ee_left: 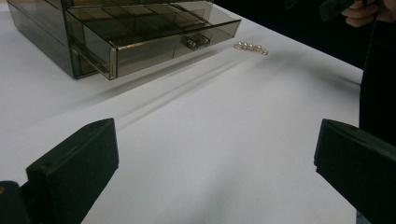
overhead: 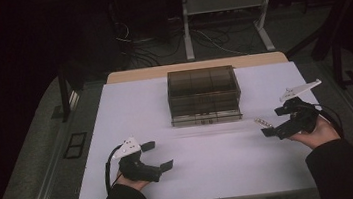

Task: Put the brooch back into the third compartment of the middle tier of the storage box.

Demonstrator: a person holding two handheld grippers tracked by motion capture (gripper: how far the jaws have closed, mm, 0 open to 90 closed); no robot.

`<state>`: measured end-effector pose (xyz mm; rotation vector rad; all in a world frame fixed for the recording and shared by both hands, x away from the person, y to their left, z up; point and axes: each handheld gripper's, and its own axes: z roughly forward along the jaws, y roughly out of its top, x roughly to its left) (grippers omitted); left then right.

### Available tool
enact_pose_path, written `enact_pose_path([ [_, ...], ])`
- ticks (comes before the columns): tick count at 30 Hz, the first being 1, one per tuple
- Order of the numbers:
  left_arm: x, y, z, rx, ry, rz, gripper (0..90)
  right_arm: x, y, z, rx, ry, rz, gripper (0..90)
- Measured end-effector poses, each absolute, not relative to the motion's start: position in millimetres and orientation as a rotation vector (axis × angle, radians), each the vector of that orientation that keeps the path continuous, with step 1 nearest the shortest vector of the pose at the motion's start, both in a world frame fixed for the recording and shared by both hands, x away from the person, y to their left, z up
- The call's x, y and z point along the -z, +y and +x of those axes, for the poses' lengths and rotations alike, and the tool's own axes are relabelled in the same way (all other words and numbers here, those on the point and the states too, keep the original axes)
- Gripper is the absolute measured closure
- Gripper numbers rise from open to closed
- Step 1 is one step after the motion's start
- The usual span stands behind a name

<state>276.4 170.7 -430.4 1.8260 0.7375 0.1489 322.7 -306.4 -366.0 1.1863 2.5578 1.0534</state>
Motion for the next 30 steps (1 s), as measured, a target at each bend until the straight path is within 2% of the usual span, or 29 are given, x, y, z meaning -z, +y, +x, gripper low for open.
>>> enact_pose_path([
  [11, 431, 170, 277, -0.147, 0.735, 1.829, 0.0, 363, -308, 336, -1.013, 2.581, 1.176, 0.6],
  [30, 431, 169, 277, -0.143, 0.730, 1.839, 0.0, 382, -310, 358, -0.946, 2.605, 1.178, 0.6],
])
